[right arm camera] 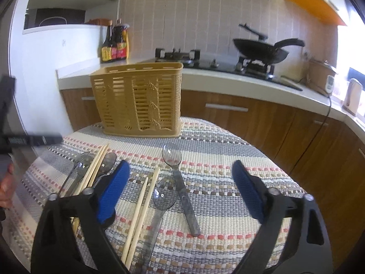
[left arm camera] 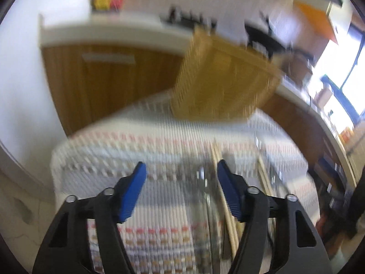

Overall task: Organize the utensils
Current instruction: 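Lower both grippers toward the utensils lying on the tablecloth, then grasp a clear plastic spoon with the left gripper while the right gripper grasps another clear spoon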

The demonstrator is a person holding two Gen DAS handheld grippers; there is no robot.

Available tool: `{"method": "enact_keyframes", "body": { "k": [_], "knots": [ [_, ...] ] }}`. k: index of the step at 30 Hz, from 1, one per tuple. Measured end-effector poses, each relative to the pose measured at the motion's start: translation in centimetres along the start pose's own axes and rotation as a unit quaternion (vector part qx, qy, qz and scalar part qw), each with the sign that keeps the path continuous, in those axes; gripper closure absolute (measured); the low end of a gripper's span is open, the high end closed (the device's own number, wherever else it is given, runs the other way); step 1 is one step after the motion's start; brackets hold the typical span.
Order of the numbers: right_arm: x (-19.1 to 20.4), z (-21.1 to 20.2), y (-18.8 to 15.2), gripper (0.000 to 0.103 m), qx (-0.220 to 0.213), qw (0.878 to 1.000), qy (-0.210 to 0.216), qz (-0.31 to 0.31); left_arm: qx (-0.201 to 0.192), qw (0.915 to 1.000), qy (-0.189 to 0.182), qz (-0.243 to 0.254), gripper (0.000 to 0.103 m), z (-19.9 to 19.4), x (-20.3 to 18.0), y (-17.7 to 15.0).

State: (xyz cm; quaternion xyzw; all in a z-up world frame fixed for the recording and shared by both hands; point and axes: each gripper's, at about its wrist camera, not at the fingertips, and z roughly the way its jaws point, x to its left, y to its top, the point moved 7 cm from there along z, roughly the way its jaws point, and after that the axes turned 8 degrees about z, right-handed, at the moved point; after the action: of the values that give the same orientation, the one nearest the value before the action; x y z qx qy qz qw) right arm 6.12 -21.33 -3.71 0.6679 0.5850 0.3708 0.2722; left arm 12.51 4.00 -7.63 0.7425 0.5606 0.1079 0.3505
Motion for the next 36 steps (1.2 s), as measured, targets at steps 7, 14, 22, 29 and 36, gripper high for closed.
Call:
{"method": "enact_keyframes", "body": {
  "k": [7, 14, 22, 29, 36],
  "knots": [
    [-0.4, 2.8, 1.1, 0.043, 0.115, 0.993, 0.034, 0.004, 0.080, 0.9962, -0.018, 0.028, 0.057, 2.9, -1.5, -1.9],
    [-0.8, 6.6, 2.1, 0.052, 0.228, 0.972, 0.046, 0.005, 0.116, 0.9918, 0.014, 0.052, 0.073, 4.7, -2.3, -2.3],
    [0.0, 12.4, 1.4, 0.053, 0.330, 0.943, 0.044, -0.007, 0.143, 0.9893, 0.003, 0.028, 0.093, 4.8, -1.1, -1.7],
    [-0.4, 14.6, 0.4, 0.053, 0.369, 0.929, 0.033, -0.006, 0.136, 0.9902, -0.028, 0.014, 0.094, 4.6, -0.2, -2.1],
    [0.2, 15.8, 0.5, 0.053, 0.378, 0.925, 0.011, -0.046, 0.150, 0.9880, -0.017, 0.033, 0.092, 4.4, 0.2, -2.2]
  ]
}}
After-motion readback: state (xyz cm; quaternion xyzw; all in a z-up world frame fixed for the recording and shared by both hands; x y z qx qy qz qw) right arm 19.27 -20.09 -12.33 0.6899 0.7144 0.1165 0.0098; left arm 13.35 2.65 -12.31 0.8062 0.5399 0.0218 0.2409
